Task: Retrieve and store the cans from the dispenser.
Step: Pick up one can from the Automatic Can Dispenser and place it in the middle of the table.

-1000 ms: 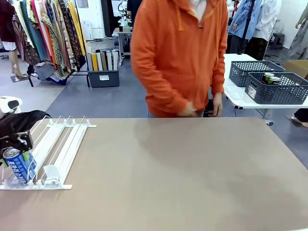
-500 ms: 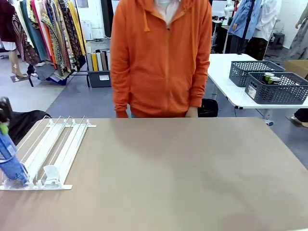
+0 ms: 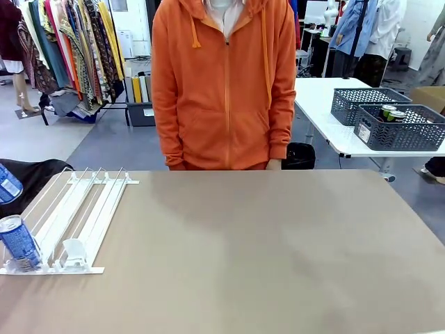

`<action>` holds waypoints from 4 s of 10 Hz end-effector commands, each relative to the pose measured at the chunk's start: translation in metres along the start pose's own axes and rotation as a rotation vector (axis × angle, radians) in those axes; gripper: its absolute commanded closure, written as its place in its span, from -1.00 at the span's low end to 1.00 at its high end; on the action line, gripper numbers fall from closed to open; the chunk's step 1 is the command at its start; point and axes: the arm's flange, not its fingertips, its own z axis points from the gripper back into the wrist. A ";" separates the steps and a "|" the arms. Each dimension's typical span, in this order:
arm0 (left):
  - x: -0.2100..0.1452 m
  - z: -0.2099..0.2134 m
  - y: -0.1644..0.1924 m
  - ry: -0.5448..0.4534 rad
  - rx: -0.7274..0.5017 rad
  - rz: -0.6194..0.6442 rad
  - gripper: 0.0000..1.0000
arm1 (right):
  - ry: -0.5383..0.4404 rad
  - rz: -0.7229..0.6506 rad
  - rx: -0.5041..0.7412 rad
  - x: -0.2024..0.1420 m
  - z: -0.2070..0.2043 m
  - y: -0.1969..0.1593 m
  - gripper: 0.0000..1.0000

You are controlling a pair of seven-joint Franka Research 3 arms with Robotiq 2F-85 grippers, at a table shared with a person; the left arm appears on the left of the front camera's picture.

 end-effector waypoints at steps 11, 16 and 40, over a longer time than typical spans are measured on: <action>0.024 -0.178 -0.350 0.134 -0.085 -0.644 1.00 | 0.002 0.001 0.004 0.001 0.002 0.003 -1.00; -0.022 -0.273 -0.405 0.186 0.142 -0.741 1.00 | 0.002 0.001 0.004 0.001 0.002 0.003 -1.00; 0.085 -0.041 -0.021 0.317 -0.845 -0.378 -1.00 | 0.002 0.001 0.004 0.001 0.002 0.003 -1.00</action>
